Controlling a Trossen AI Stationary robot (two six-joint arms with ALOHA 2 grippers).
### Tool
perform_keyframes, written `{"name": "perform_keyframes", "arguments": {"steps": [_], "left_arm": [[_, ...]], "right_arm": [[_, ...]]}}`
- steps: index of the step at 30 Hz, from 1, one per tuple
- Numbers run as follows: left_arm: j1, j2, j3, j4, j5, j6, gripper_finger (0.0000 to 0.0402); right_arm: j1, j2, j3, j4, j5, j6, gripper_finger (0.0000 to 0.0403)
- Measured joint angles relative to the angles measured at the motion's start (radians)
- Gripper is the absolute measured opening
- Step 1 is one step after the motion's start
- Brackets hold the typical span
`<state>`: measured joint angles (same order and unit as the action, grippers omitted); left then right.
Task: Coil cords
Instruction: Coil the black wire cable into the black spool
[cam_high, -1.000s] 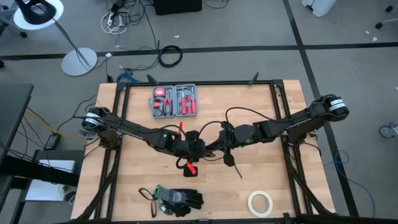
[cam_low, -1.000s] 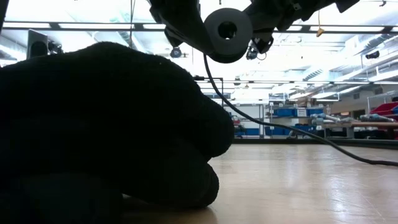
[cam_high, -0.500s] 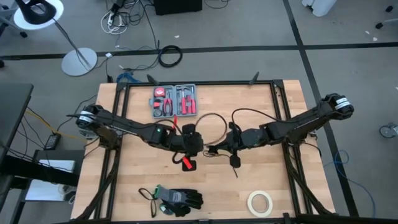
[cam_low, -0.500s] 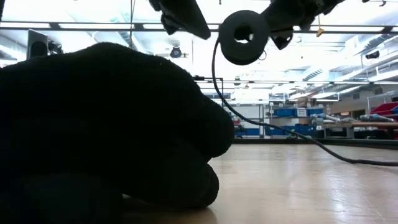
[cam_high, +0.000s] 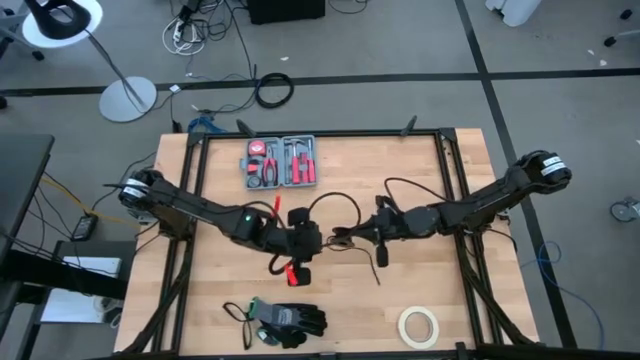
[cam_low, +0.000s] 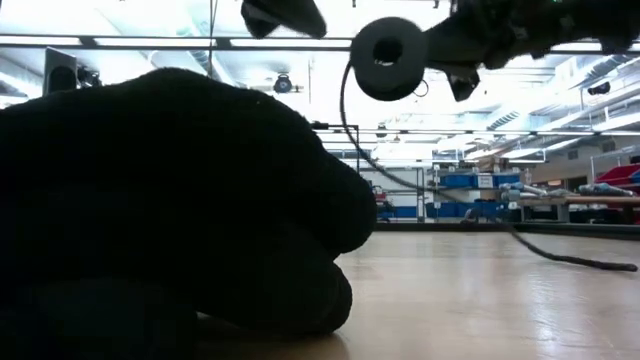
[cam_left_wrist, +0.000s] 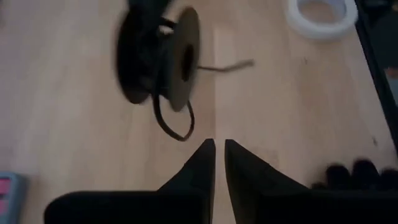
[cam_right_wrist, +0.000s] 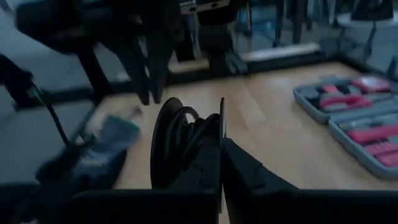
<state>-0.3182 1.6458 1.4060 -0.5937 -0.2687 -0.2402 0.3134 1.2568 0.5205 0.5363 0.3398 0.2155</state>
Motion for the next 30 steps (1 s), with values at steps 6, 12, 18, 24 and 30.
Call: {"name": "perform_keyframes", "arguments": {"steps": [6,12,18,24,30], "left_arm": [[-0.037,-0.005,-0.024,0.132,-0.177,0.025,0.0039],[-0.067,-0.003,-0.214,0.551,-0.198,0.084,0.0039],[-0.06,-0.002,-0.44,0.913,-0.197,0.08,0.0039],[-0.025,-0.026,-0.629,1.185,-0.194,0.08,0.0039],[0.057,-0.132,-0.807,1.451,-0.173,0.103,0.0039]], "right_arm": [[0.003,0.0,-0.205,0.41,0.041,-0.035,0.0],[0.021,0.001,-0.31,0.619,0.067,-0.052,0.0],[0.04,0.001,-0.316,0.636,0.085,-0.096,0.0],[0.028,0.001,-0.313,0.669,0.081,-0.117,0.0],[-0.068,0.001,-0.311,0.723,-0.017,-0.119,0.0]]}}
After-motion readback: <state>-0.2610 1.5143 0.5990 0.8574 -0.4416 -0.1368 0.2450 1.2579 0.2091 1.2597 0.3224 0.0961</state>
